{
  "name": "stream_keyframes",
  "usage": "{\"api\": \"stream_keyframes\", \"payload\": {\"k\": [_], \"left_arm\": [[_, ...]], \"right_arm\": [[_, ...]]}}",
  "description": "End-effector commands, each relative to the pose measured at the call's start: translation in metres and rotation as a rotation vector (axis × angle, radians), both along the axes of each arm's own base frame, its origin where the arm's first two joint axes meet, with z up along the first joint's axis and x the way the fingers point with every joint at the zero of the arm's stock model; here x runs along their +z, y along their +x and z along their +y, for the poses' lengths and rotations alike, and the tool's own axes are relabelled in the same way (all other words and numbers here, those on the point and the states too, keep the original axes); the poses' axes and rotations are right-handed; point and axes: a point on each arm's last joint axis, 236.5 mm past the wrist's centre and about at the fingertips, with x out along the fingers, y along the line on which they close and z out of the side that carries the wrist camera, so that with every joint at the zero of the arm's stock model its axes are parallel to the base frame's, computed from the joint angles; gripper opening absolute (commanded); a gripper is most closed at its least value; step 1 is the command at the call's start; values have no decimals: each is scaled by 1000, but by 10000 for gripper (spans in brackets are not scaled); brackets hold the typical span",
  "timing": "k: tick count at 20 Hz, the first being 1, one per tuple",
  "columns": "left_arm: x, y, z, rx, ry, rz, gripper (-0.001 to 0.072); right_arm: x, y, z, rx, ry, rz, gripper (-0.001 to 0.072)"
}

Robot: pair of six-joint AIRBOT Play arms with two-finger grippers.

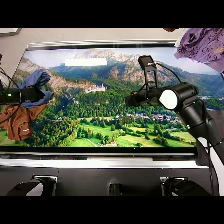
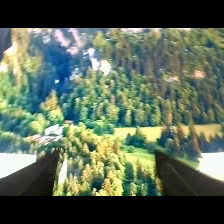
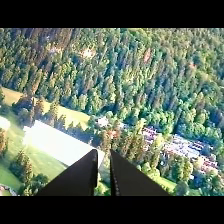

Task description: Fold the clothes and pants, and hang the long-sleeved shirts on hangers.

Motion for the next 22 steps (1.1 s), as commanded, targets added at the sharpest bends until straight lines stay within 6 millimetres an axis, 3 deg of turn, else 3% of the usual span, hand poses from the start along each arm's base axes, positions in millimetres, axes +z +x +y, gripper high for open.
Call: {"api": "stream_keyframes", "payload": {"k": [1,4,7,9,12,17,22], "left_arm": [[-8,-6,54,233,98,49,720],[-23,-25,132,477,223,117,720],[-57,-49,191,679,186,158,720],[-80,-61,220,816,142,153,720],[-109,-60,237,837,144,133,720],[-149,-38,245,813,140,141,720],[-204,-31,247,794,128,240,720]], "right_arm": [[1,0,1,1,1,-1,112],[1,0,1,1,1,-1,112],[1,0,1,1,4,-2,112],[1,0,1,1,5,0,112],[1,0,1,1,4,0,112],[0,-1,2,2,10,6,112],[-4,-10,5,9,19,47,112]]}}
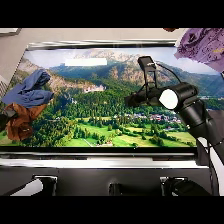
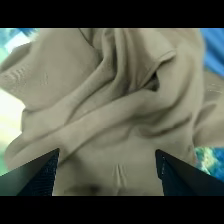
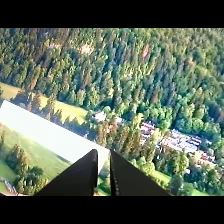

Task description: Fold the clothes and pants, and hang the long-sleeved shirts on hangers.

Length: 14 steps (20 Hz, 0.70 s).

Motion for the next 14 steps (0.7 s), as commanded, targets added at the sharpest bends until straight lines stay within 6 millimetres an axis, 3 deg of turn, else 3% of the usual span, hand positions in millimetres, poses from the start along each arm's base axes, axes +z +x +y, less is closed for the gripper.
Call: {"api": "stream_keyframes", "payload": {"k": [1,3,4,5,8,10,12,14], "left_arm": [[-37,3,2,-3,-31,49,720],[-49,-1,0,-1,-48,84,720],[-51,-5,-2,2,-57,102,470],[-52,-9,-3,3,-63,118,5],[-53,-19,-18,25,-128,153,18],[-48,-15,-45,6,-197,144,17],[-35,4,-86,-120,-221,113,16],[-14,24,-142,-262,-231,63,16]], "right_arm": [[-2,-5,1,5,3,24,112],[-2,-5,1,4,4,25,112],[-2,-5,2,4,5,25,112],[-2,-5,2,5,4,25,112],[-2,-6,3,5,12,28,112],[-2,-8,5,7,23,41,112],[-5,-12,4,-36,45,80,113],[-6,-17,2,-68,54,115,113]]}}
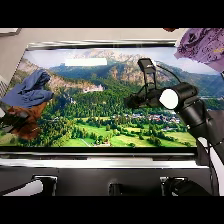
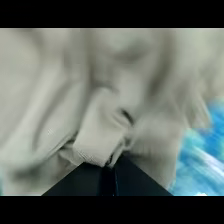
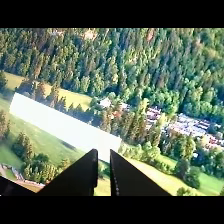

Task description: Fold the clothes and pants, and hang the long-sleeved shirts on hangers.

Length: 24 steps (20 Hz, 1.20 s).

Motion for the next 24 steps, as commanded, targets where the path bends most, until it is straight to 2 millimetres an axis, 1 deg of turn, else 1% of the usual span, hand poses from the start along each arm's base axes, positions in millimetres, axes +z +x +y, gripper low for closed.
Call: {"api": "stream_keyframes", "payload": {"k": [1,2,4,5,7,8,9,10,11,12,14,16,17,18,19,20,21,23,24], "left_arm": [[29,24,-97,-206,-86,-84,16],[39,30,-133,-270,-122,-124,16],[61,41,-214,-383,-234,-228,16],[74,45,-257,-423,-312,-290,16],[102,51,-334,-465,-465,-418,16],[115,54,-362,-476,-519,-477,15],[125,56,-388,-485,-560,-530,15],[129,59,-407,-474,-591,-560,16],[127,61,-425,-458,-621,-570,16],[120,63,-440,-444,-640,-561,15],[96,64,-471,-446,-662,-501,16],[77,66,-495,-465,-670,-459,18],[72,67,-502,-456,-683,-446,26],[70,69,-505,-437,-701,-435,133],[71,73,-502,-426,-705,-435,363],[75,76,-495,-419,-706,-432,605],[81,80,-482,-418,-700,-426,698],[101,87,-445,-487,-647,-444,697],[113,92,-420,-513,-612,-457,698]], "right_arm": [[0,-9,-2,-44,19,52,113],[2,-11,-4,-43,16,49,113],[11,-14,-11,-44,1,25,113],[16,-16,-17,-47,-13,10,113],[24,-22,-32,-69,-54,-9,113],[28,-25,-41,-86,-78,-17,113],[32,-28,-51,-106,-97,-22,113],[35,-32,-59,-113,-117,-25,113],[38,-36,-66,-120,-141,-31,113],[41,-41,-73,-125,-157,-33,113],[47,-49,-85,-137,-188,-39,113],[51,-53,-94,-149,-212,-50,113],[52,-54,-97,-153,-221,-52,113],[52,-54,-97,-153,-221,-52,113],[52,-53,-97,-153,-219,-54,113],[53,-52,-96,-153,-215,-61,114],[55,-49,-94,-153,-207,-74,114],[61,-42,-91,-186,-168,-97,142],[61,-39,-93,-251,-137,-86,142]]}}
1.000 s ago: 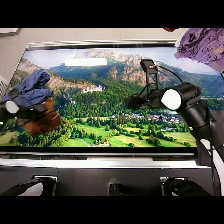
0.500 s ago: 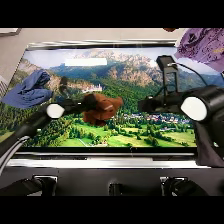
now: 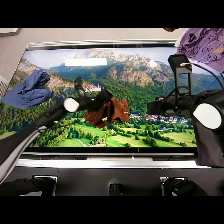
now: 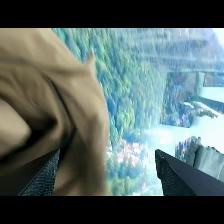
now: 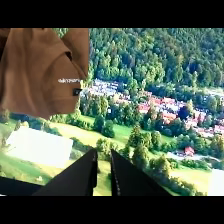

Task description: Fold the clothes and pants, and hang the long-sleeved shirts on hangers.

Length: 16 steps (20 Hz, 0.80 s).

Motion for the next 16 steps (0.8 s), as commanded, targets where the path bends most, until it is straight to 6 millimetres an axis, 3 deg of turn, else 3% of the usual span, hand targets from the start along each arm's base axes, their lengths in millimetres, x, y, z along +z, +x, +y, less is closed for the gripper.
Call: {"api": "stream_keyframes", "payload": {"k": [1,2,4,6,7,10,13,16], "left_arm": [[30,7,64,-45,84,-44,697],[44,8,92,-37,106,-61,696],[68,4,139,-33,149,-99,695],[83,-4,171,-39,187,-122,676],[86,-7,182,-38,196,-122,676],[85,-10,194,-30,202,-105,676],[84,-9,192,-33,202,-102,676],[84,-9,193,-31,204,-102,676]], "right_arm": [[3,12,-7,-140,66,-18,142],[0,17,-16,-213,98,-3,149],[-8,37,-53,-399,197,24,172],[-21,60,-84,-548,379,82,191],[-31,73,-89,-558,468,125,193],[-81,109,-57,-406,734,326,327],[-143,132,-18,-300,895,486,342],[-169,163,18,-237,1047,462,342]]}}
